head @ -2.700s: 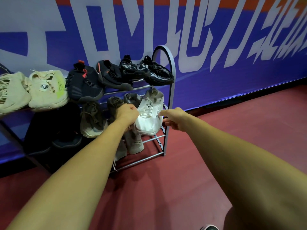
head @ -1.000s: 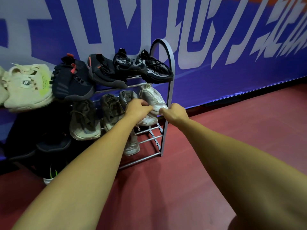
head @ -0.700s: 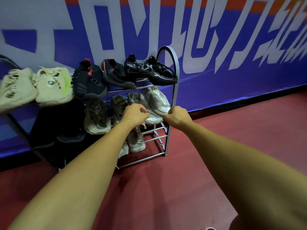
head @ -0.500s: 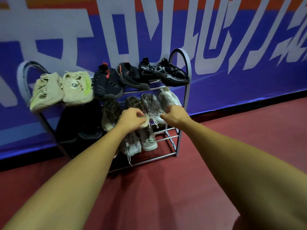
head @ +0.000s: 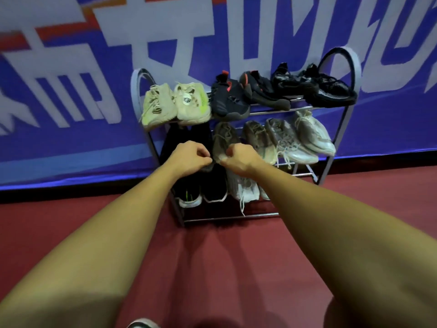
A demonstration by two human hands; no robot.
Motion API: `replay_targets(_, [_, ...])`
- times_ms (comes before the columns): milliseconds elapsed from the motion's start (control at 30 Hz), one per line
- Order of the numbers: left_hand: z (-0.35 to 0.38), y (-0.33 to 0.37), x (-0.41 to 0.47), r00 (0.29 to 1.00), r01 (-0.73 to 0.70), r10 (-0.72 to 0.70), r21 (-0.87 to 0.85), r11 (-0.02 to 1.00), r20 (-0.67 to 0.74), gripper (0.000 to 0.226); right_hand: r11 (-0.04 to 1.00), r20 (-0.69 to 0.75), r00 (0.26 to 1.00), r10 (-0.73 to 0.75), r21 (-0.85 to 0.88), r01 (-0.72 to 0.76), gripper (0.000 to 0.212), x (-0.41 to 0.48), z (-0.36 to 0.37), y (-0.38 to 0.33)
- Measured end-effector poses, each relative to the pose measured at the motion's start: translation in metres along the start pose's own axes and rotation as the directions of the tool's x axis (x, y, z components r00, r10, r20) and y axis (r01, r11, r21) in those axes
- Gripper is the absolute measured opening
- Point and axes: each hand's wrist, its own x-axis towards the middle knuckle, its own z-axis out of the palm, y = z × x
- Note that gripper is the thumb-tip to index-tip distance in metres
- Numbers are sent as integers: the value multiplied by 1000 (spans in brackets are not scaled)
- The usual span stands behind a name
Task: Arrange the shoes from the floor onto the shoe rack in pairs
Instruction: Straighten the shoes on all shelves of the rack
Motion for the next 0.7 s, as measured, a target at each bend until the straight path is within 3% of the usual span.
replay_targets(233, [-25,-51,-31,994,106,-108,80,991,21,8,993,109,989,-95,-59,102,30,1,24,-31])
replay_targets(400, [-15,-64,-30,980,97,-122,157,983,159,12,985,206,970,-129,-86,149,30,4,35,-36])
replay_targets(533, [5,-78,-26,963,89,-129,172,981,235,24,990,274,956,-101,-72,125,30,14,49,-28])
replay_targets(700, [27,-104,-16,949,118,-166,187,975,268,25,967,441,896,-44,-207,150,31,23,75,-17])
